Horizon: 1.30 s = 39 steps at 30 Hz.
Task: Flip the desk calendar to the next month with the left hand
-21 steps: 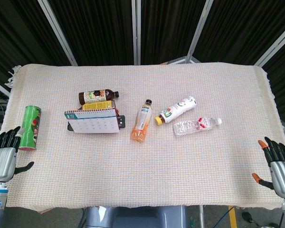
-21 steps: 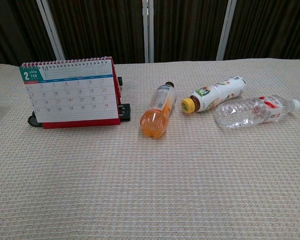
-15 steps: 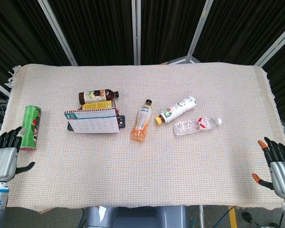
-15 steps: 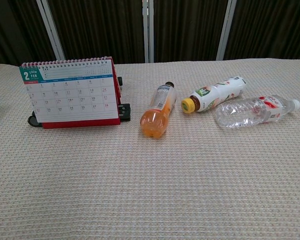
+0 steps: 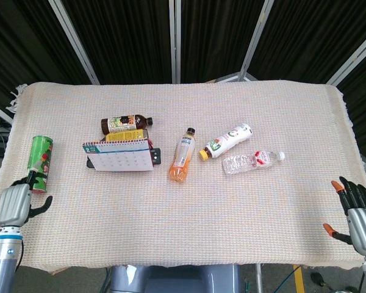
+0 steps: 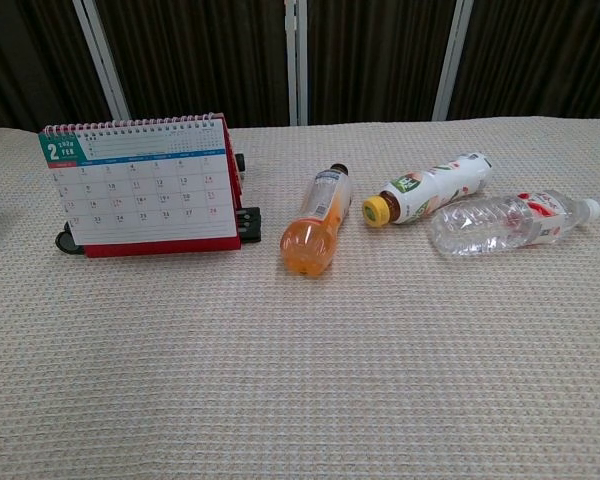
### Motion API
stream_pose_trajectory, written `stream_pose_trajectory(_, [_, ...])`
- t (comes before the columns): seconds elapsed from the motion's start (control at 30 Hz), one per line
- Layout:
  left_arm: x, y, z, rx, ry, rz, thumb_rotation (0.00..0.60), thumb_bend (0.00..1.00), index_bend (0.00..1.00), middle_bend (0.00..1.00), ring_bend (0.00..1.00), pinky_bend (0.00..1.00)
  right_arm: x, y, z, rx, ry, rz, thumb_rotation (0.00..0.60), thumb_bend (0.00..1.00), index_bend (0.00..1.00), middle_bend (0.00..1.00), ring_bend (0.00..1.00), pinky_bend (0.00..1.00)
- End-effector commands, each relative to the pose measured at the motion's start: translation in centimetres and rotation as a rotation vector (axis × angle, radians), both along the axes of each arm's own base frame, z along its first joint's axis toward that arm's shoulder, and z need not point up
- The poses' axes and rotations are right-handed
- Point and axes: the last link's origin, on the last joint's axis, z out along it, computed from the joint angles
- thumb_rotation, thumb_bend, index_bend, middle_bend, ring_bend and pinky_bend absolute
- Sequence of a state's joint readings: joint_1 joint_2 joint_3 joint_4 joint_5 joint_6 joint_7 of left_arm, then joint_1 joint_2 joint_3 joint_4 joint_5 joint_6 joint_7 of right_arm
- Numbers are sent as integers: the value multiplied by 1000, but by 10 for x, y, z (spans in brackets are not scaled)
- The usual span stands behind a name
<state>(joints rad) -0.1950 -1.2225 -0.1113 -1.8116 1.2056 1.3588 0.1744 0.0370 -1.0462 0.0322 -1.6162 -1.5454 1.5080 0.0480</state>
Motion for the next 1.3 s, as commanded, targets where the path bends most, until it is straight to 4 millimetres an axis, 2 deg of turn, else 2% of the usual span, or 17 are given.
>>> stream_pose_trajectory(0.03, [11, 14, -17, -74, -135, 33, 600, 635, 0, 647, 705, 618, 0, 0, 1, -1, -3, -2, 600, 93, 0, 0, 0, 0])
stream_pose_trajectory(0.37, [37, 33, -61, -246, -241, 99, 600, 657, 0, 647, 710, 628, 2, 2, 5, -10, -23, 5, 600, 92, 0, 0, 0, 0])
stream_pose_trajectory(0.53, [41, 44, -82, -307, -244, 146, 600, 658, 0, 647, 710, 628, 2, 2, 7, -11, -34, 8, 600, 93, 0, 0, 0, 0])
stream_pose_trajectory(0.9, [43, 56, -103, -308, -227, 180, 600, 660, 0, 647, 710, 628, 1, 1, 11, -13, -52, 3, 600, 93, 0, 0, 0, 0])
stream_pose_trajectory(1.13, [43, 58, -111, -308, -214, 192, 600, 661, 0, 647, 710, 628, 0, 0, 9, -6, -52, -3, 600, 93, 0, 0, 0, 0])
stream_pose_trajectory(1.3, [47, 66, -116, -314, -207, 188, 600, 663, 0, 647, 710, 628, 0, 0, 7, -2, -50, -4, 600, 93, 0, 0, 0, 0])
